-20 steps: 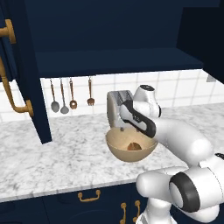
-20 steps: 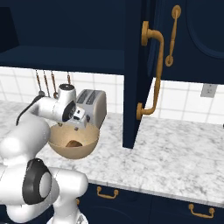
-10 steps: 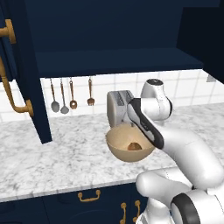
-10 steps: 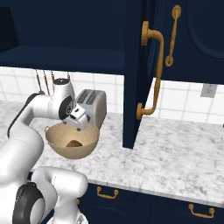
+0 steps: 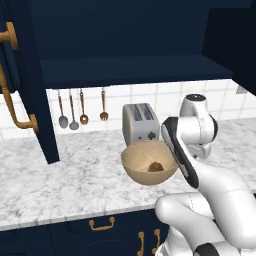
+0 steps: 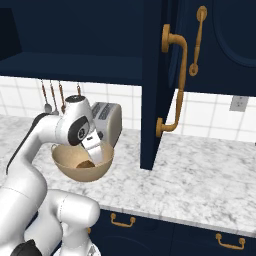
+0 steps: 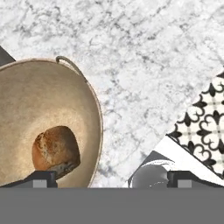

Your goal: Open the cabinet, pick up the bread from the cabinet and place it in the basket. Then move the basket to the dining counter.

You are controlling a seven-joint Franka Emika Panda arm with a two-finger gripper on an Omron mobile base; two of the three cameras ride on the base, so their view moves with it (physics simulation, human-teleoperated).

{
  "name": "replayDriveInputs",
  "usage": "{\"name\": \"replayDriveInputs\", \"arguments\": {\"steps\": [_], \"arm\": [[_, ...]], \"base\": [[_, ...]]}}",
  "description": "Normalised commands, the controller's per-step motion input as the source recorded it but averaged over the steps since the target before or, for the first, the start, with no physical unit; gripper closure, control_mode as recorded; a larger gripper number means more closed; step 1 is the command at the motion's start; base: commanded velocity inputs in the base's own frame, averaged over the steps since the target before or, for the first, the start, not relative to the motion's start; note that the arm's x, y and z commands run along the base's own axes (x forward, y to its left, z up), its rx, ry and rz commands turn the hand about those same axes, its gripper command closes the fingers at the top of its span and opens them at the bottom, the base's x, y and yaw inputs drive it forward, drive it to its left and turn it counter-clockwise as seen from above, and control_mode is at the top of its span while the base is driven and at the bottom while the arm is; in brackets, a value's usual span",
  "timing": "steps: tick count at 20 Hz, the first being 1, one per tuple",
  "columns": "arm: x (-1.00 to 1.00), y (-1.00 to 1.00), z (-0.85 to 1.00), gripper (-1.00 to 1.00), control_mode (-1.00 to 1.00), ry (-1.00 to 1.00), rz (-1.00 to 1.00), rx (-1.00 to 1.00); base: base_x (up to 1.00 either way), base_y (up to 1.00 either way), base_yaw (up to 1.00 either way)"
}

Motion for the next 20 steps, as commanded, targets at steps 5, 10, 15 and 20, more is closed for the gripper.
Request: {"name": "replayDriveInputs", "arguments": {"steps": [5,10,15,20], "arm": [[-0.16,-0.14,-0.01,-1.0,-1.0,0.05,-0.12,0.05],[0.23,-0.01,-0.12,-1.0,-1.0,0.02,0.02,0.0],[0.41,-0.13,-0.34,-1.0,-1.0,0.08,0.12,0.04],[0.38,-0.28,-0.36,-1.0,-1.0,0.05,0.18,0.1]], "base": [[0.0,0.0,0.0],[0.0,0.0,0.0],[0.0,0.0,0.0],[0.0,0.0,0.0]]}}
